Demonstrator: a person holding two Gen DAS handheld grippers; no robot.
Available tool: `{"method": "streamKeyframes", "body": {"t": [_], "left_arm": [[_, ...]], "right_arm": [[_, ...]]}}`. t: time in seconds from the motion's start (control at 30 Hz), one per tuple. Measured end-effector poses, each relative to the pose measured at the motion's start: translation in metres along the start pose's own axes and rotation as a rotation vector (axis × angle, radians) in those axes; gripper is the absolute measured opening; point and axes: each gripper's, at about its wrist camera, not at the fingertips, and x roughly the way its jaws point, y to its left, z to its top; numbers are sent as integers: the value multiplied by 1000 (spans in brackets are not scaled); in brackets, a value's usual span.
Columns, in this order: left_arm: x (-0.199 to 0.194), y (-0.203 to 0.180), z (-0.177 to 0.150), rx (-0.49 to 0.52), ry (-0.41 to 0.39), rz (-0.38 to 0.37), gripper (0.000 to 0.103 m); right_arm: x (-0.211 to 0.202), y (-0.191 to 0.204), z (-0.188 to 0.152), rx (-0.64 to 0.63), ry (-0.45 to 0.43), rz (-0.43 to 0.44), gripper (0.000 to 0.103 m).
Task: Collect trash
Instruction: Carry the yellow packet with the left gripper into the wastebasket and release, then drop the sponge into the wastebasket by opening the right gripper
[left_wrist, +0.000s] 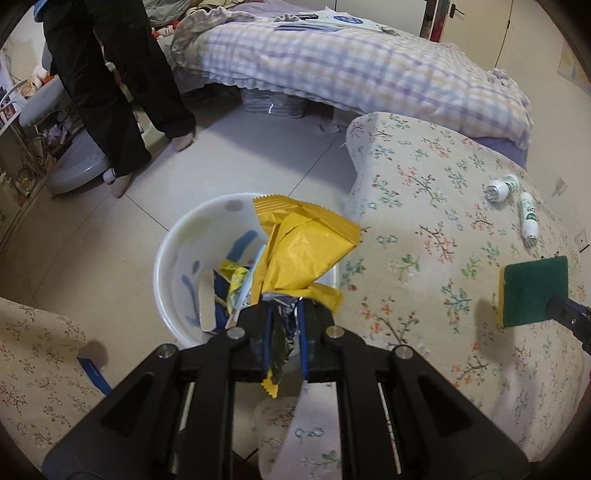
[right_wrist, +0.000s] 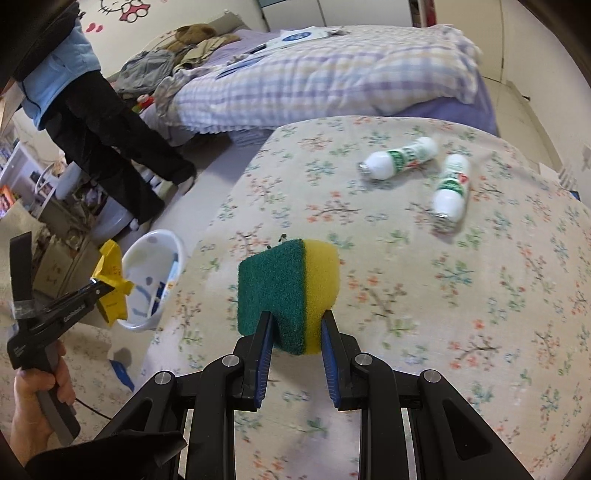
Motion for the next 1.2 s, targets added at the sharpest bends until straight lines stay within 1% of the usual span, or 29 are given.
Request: {"method": "streamKeyframes", "body": {"t": [0.03,0.1,0.13,0.17,0.2,0.27,0.43,0.6,0.73,0.93,0.97,1.03,1.1,1.13,1.2], "left_arm": [[1,2,1,7,-9,8,18],[3,5,2,13,-9,31,47],[4,8,2,3,-6,58,78],[3,13,1,-9,-14,86,90],[2,16,0,-16,-23,100,90],[4,25,-1,-27,2,110,90],[7,51,-10,-77,57,120,90],[3,77,-17,-147,78,117,90],[0,89,-18,-155,72,127,90],[-3,102,-20,-167,62,137,90],[-3,102,-20,-168,63,139,90],[-3,103,-21,-171,65,142,90],[-4,103,-21,-175,65,142,90],[-5,103,-21,-175,65,141,90],[-5,102,-20,-175,63,138,90]], "right_arm": [[3,6,1,-6,3,6,26],[11,19,2,-18,9,21,26],[15,24,3,-21,12,28,26],[17,29,3,-22,15,34,26],[21,35,3,-23,19,43,26],[28,45,5,-28,25,56,26],[45,77,8,-61,29,88,26],[67,113,8,-92,36,130,26],[82,139,9,-117,39,160,26],[99,159,10,-144,36,196,26],[103,162,10,-155,26,220,29],[106,165,12,-163,5,257,31],[110,167,12,-161,7,233,56],[109,167,12,-161,0,214,78],[104,168,12,-184,-27,178,80]]}}
